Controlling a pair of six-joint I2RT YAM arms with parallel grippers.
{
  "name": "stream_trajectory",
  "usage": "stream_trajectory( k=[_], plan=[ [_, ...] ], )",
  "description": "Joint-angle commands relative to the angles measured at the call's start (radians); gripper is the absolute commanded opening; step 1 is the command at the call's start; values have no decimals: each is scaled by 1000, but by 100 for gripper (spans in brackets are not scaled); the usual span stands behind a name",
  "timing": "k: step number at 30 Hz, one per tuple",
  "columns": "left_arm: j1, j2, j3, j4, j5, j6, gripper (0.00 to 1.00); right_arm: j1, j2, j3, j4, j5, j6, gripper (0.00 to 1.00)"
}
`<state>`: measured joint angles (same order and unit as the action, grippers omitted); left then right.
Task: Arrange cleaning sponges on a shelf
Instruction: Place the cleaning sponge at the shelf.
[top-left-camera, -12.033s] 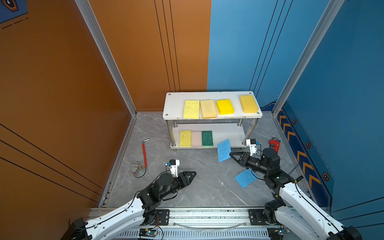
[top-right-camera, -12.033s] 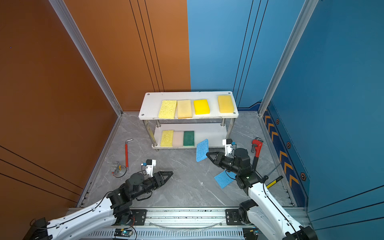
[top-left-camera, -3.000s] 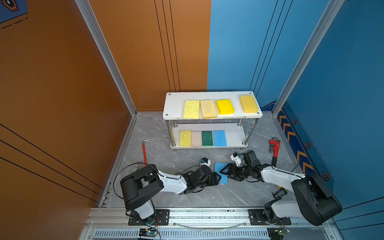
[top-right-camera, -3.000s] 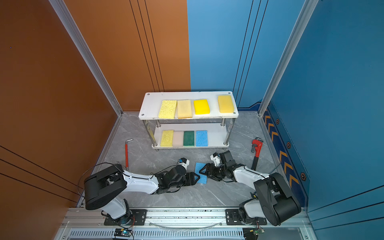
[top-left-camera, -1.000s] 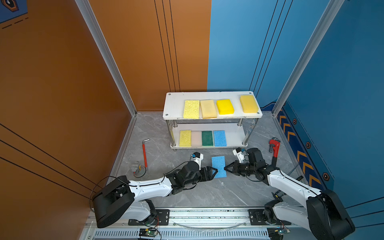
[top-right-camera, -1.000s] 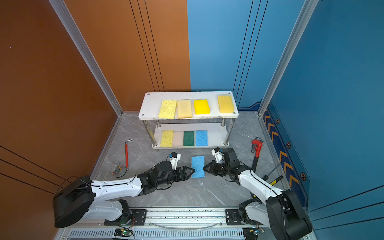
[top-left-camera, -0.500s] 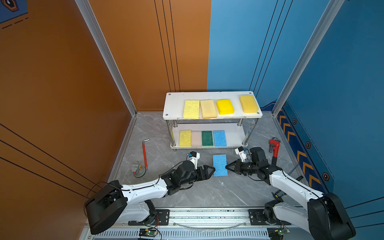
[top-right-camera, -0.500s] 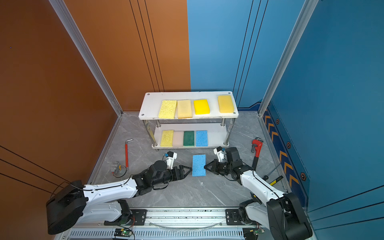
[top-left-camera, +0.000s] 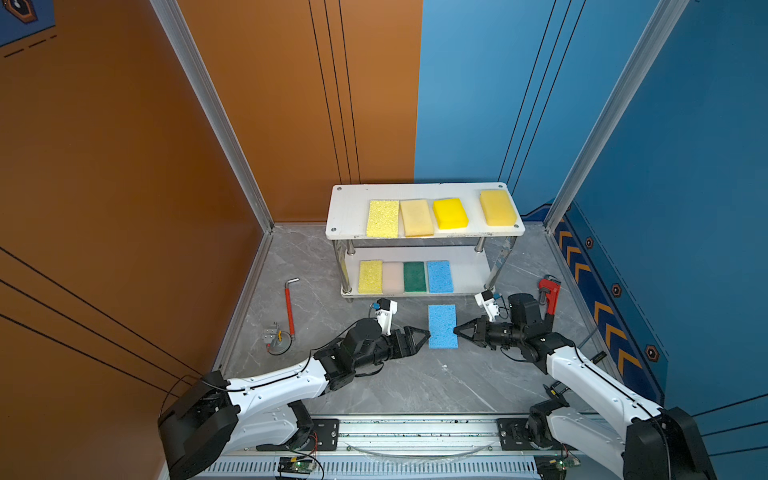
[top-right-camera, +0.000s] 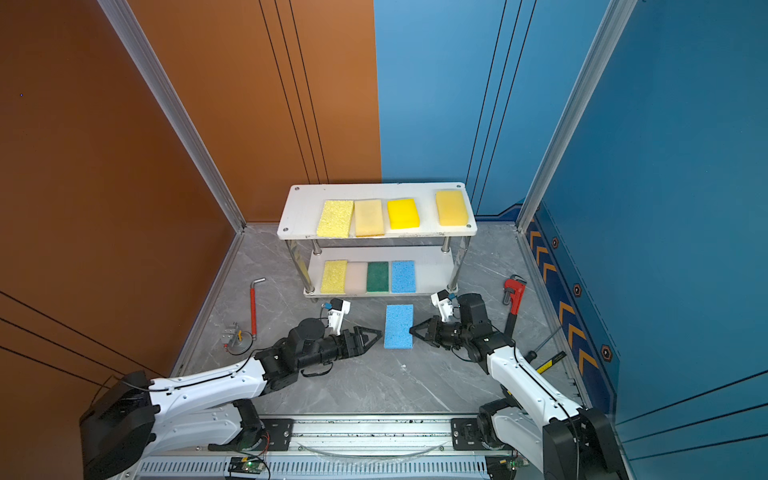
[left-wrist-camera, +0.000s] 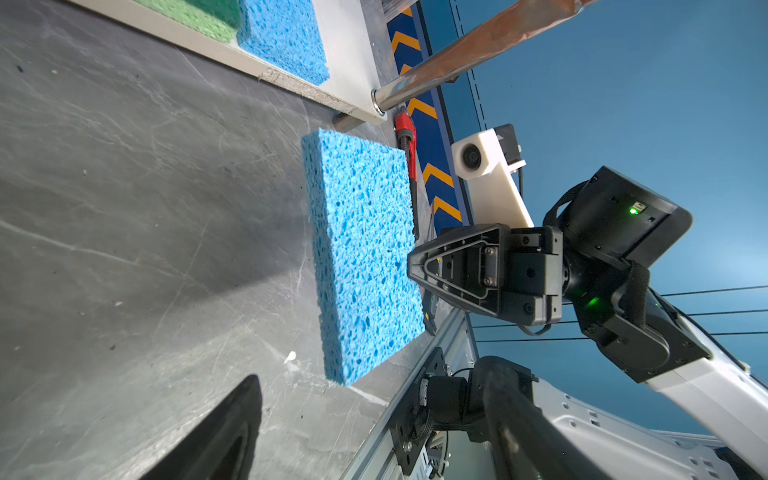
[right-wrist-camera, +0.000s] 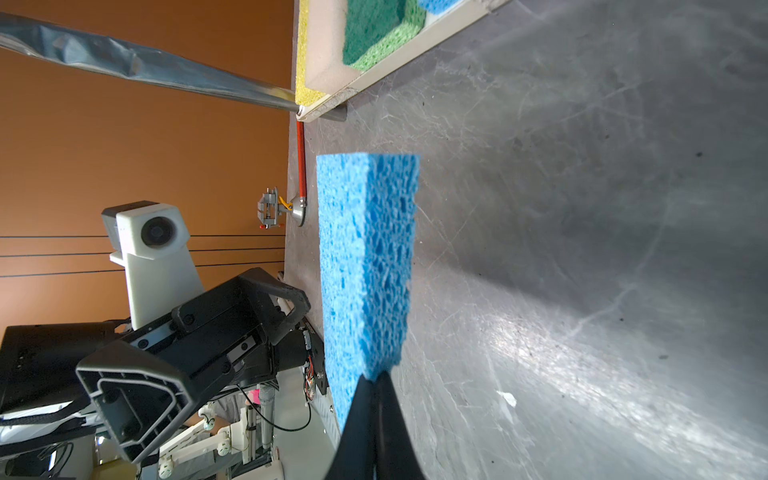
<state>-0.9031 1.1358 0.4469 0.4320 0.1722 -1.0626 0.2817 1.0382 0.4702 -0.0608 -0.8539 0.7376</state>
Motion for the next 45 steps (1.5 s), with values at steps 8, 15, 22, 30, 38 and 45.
stream_trajectory(
  k=[8,15,22,30,38,45],
  plan=[
    [11,64,14,111,46,-25,81,20,-50,16,30,-81,63,0],
    [10,106,39,159,51,-32,74,55,-53,21,44,-83,74,0],
    [10,105,33,171,33,-39,64,77,-52,16,55,-79,75,0],
    [8,89,15,170,24,-46,29,95,-59,15,59,-79,80,1],
    [10,68,4,171,7,-51,17,96,-89,13,52,-65,106,39],
    [23,55,3,188,-14,-63,16,103,-130,-8,51,-76,135,53]
  ],
)
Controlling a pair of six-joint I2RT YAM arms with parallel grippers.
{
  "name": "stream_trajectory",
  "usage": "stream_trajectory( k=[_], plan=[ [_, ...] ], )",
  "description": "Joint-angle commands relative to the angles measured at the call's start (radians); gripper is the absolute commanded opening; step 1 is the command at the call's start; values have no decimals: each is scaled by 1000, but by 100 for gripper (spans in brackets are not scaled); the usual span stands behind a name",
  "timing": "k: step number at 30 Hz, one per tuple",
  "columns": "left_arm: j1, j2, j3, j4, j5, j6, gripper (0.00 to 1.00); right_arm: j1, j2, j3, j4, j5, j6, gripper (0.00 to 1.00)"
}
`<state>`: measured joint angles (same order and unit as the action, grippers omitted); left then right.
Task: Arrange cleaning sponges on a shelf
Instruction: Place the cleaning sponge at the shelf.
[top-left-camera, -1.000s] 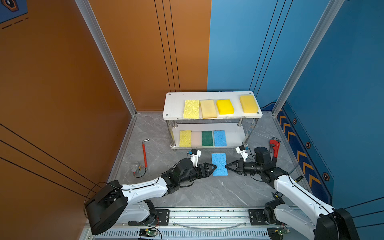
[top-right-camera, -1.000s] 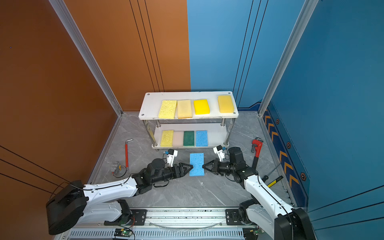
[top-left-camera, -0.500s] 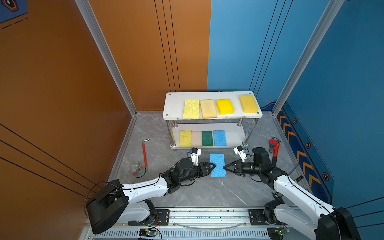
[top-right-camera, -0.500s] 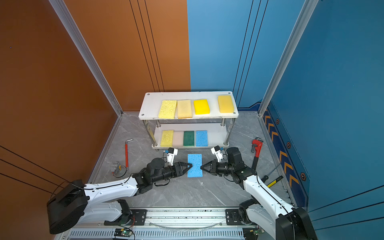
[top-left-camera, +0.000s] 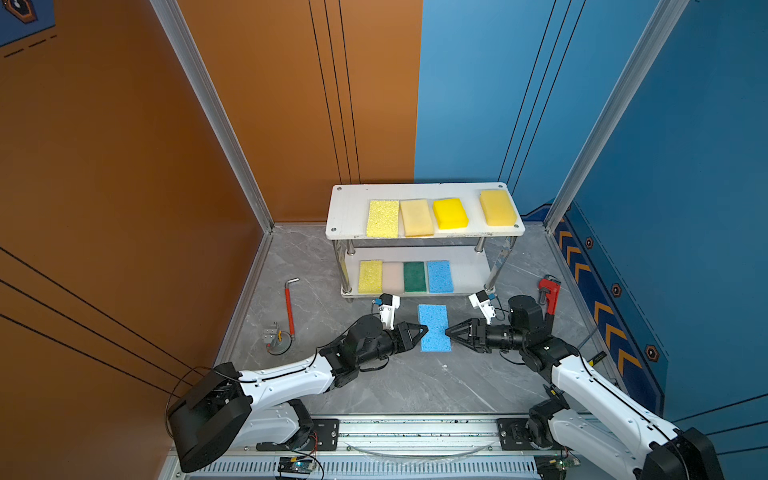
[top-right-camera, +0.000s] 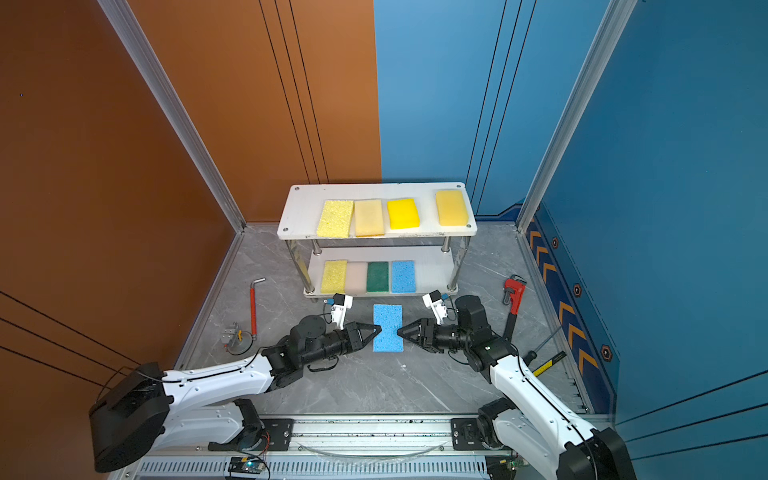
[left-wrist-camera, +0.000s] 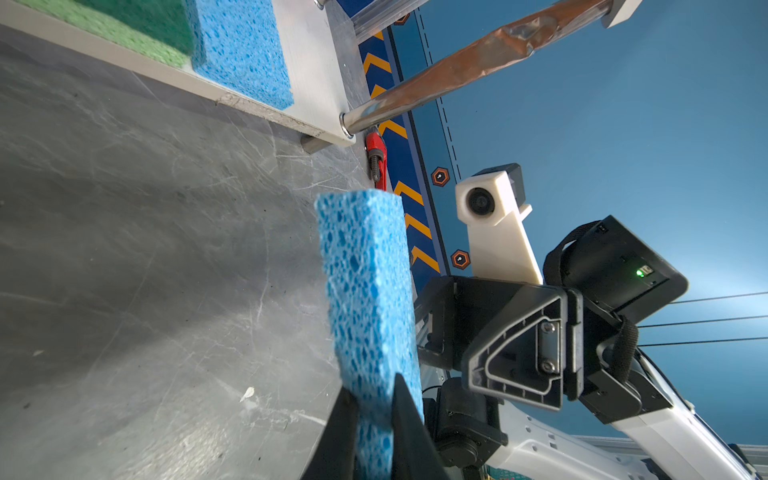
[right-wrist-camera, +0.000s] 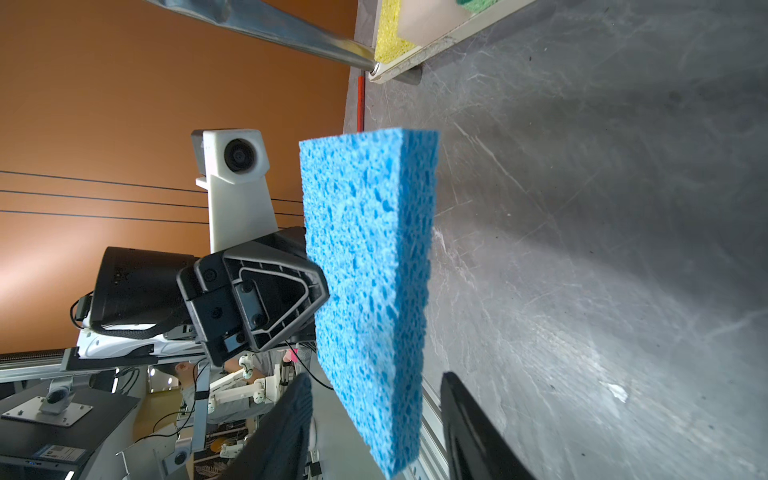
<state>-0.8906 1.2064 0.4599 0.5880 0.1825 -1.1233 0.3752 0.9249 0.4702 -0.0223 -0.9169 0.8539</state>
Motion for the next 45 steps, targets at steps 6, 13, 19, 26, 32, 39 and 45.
stream_trajectory(
  k=[6,13,19,26,32,39,45],
  plan=[
    [21,-3,-5,81,-34,-22,15,33,-20,-31,55,-10,43,53],
    [21,13,-10,128,-33,-48,15,57,16,-33,110,-4,60,53],
    [20,18,-12,127,-38,-46,15,83,33,-21,183,13,96,38],
    [20,28,-11,126,-38,-43,16,93,40,-19,188,21,93,19],
    [26,30,-23,127,-34,-43,39,56,6,1,75,67,36,12],
    [48,-16,-88,124,-28,-59,47,-76,5,129,-253,165,-150,12],
    [69,-144,-115,-45,-24,-23,47,-157,140,276,-475,249,-349,12]
  ],
)
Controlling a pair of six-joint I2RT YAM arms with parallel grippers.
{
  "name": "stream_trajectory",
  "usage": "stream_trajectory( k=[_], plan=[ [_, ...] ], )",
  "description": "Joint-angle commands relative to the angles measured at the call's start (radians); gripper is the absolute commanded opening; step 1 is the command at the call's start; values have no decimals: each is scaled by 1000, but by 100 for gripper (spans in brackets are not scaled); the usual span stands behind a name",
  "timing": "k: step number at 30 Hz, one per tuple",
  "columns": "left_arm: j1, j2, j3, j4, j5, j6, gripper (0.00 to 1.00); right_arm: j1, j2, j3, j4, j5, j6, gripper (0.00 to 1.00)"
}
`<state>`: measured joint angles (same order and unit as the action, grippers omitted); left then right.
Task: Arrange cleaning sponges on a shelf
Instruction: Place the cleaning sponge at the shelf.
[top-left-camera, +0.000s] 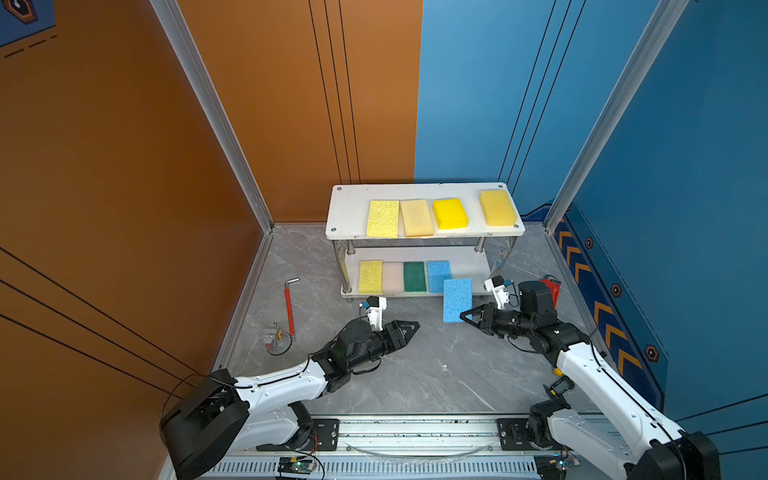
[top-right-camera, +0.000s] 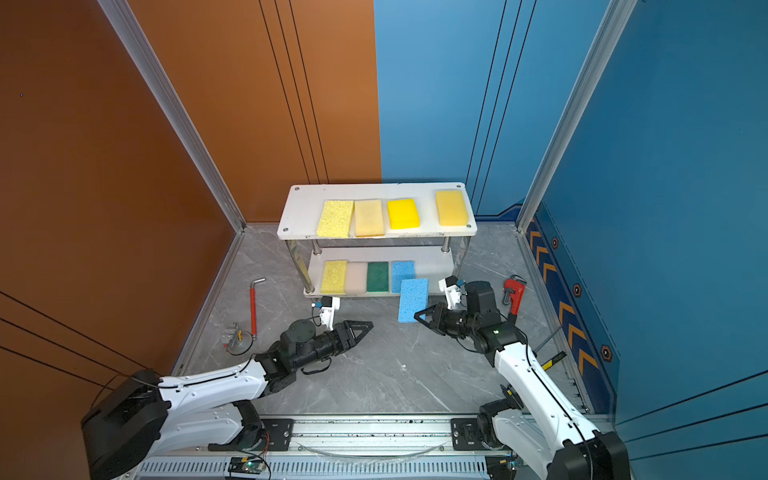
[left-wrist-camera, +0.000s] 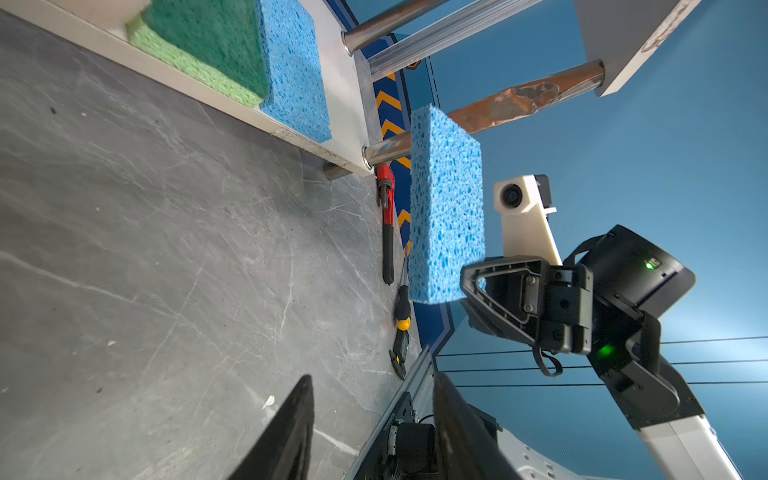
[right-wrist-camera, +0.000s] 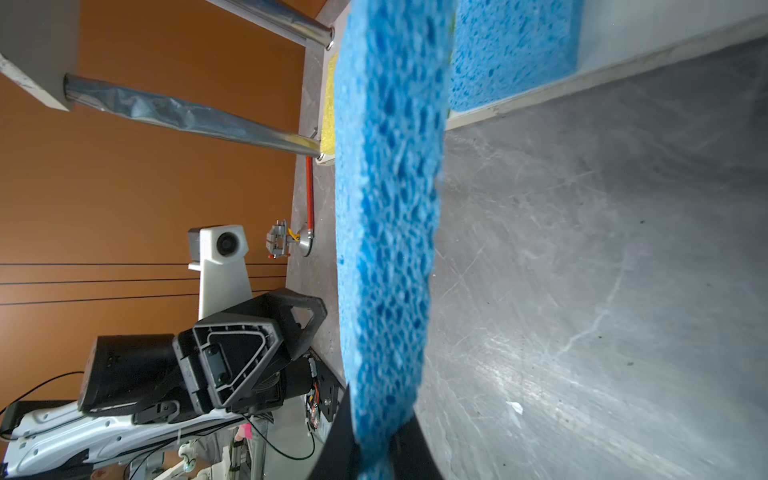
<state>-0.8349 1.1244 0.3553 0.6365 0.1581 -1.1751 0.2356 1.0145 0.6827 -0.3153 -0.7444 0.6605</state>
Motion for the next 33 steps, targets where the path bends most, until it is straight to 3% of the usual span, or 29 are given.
stream_trajectory(
  k=[1,6,15,33],
  plan=[
    [15,-91,-11,-132,-4,39,47,-22,70,88,-209,101,-183,12],
    [34,-253,-19,-340,-35,79,47,-26,158,193,-290,217,-269,11],
    [87,-458,-80,-490,-39,71,48,-21,243,284,-315,357,-307,10],
    [137,-571,-101,-598,-11,65,48,-15,323,216,-65,470,-213,12]
  ],
)
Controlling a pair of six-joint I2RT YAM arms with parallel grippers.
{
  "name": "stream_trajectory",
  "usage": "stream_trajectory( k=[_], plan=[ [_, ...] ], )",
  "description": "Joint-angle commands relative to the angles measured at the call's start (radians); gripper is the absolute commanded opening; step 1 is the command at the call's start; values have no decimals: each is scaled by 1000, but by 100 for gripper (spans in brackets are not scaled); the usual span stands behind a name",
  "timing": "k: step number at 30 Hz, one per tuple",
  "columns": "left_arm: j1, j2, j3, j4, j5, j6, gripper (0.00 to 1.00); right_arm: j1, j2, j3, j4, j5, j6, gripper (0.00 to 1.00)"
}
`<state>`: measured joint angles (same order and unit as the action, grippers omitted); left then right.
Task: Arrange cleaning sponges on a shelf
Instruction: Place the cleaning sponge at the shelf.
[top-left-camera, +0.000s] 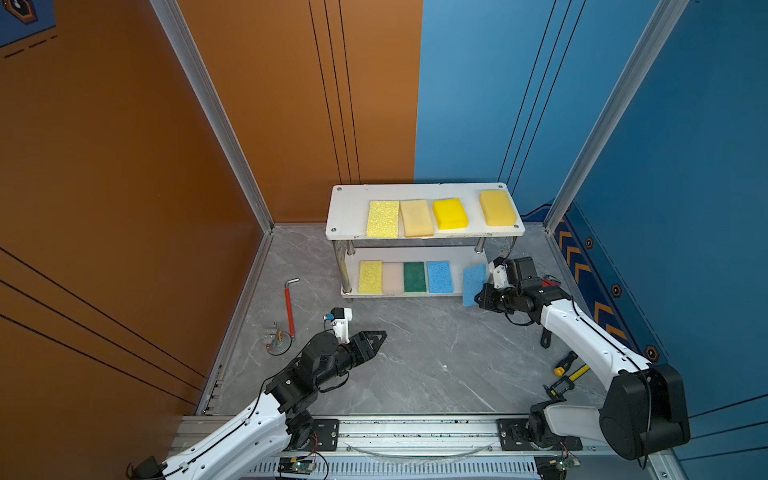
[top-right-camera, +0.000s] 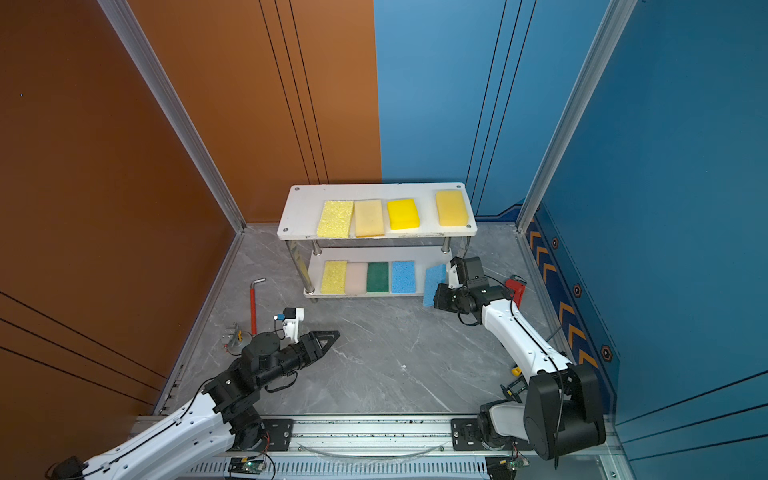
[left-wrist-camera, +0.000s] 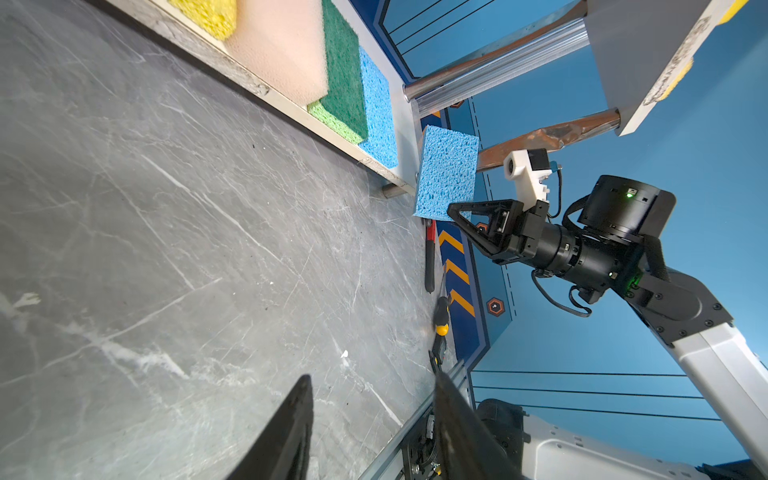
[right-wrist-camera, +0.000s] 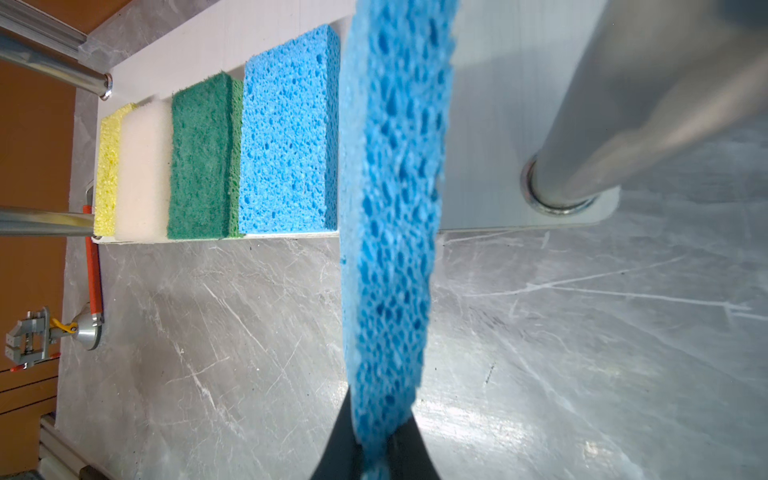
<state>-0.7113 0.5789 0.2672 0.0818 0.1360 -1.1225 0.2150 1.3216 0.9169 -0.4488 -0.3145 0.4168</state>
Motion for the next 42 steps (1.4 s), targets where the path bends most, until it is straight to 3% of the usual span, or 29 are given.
stream_trajectory(
  k=[1,17,24,29,32,42],
  plan=[
    [15,-35,-14,-52,11,13,48,8,20,-22,80,46,35,13],
    [44,-149,-29,-154,13,-2,48,54,93,-46,174,135,82,21],
    [51,-185,-31,-188,14,-6,48,64,119,-39,204,156,107,34],
    [59,-221,-31,-227,17,-7,48,76,142,-30,234,172,123,30],
    [64,-241,-32,-246,20,-10,49,90,166,-11,243,179,123,20],
    [78,-300,-34,-316,19,-17,49,112,217,30,272,194,143,19]
  ],
)
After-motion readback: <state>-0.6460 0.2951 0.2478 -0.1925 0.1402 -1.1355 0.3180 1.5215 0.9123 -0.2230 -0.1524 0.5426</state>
